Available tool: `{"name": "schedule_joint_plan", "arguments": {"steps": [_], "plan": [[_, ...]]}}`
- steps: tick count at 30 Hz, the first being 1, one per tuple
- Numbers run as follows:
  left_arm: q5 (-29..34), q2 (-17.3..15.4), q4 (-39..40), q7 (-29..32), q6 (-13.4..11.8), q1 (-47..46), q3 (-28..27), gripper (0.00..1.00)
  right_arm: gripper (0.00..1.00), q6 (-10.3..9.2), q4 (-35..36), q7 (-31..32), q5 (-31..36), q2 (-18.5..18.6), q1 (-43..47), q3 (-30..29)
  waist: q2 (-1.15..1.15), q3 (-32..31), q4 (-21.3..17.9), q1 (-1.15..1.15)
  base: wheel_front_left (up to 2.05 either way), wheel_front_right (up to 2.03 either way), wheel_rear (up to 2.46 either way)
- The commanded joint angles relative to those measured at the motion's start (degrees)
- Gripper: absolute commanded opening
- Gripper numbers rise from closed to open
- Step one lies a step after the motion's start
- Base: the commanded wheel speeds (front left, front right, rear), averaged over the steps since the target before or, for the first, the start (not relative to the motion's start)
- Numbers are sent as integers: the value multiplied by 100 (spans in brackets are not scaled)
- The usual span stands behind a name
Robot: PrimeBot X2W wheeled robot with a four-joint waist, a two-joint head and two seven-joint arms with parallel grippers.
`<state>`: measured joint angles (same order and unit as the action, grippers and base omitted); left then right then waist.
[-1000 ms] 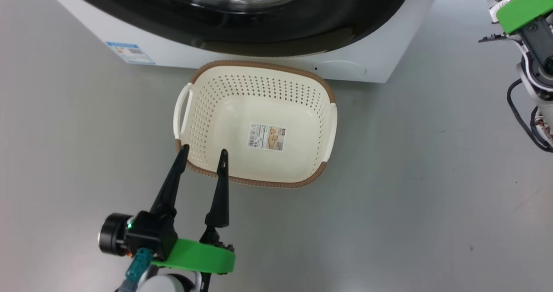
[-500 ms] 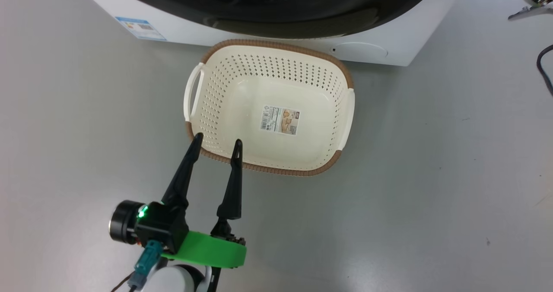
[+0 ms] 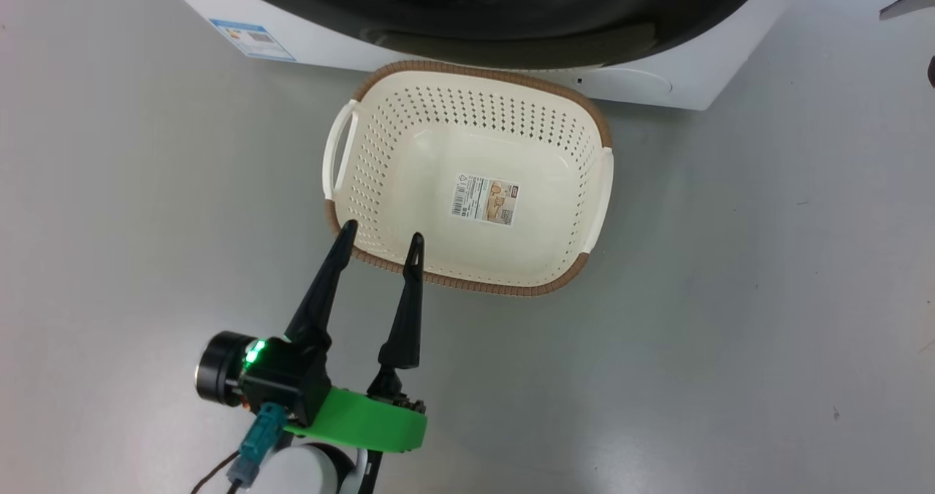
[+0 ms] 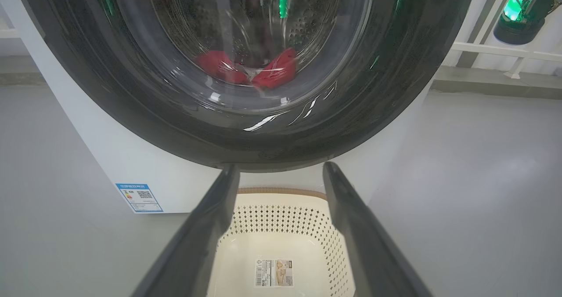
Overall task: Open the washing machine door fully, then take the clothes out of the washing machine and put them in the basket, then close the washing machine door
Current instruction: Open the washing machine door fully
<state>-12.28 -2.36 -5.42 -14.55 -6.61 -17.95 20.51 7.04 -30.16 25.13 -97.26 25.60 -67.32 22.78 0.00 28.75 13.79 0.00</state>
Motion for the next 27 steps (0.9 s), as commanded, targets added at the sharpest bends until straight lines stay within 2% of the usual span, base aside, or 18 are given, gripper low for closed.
{"name": "schedule_joint_plan", "arguments": {"steps": [1, 27], "plan": [[-50, -52, 115, -45, -53, -8, -143, 100, 0, 45, 191, 109, -52, -162, 79, -4, 0, -29, -4, 0, 0, 0, 0], [98, -52, 4, -45, 69, 414, -318, 100, 0, 45, 1140, 1017, 234, -768, 1680, -235, 0, -834, -177, 0, 0, 0, 0]]}}
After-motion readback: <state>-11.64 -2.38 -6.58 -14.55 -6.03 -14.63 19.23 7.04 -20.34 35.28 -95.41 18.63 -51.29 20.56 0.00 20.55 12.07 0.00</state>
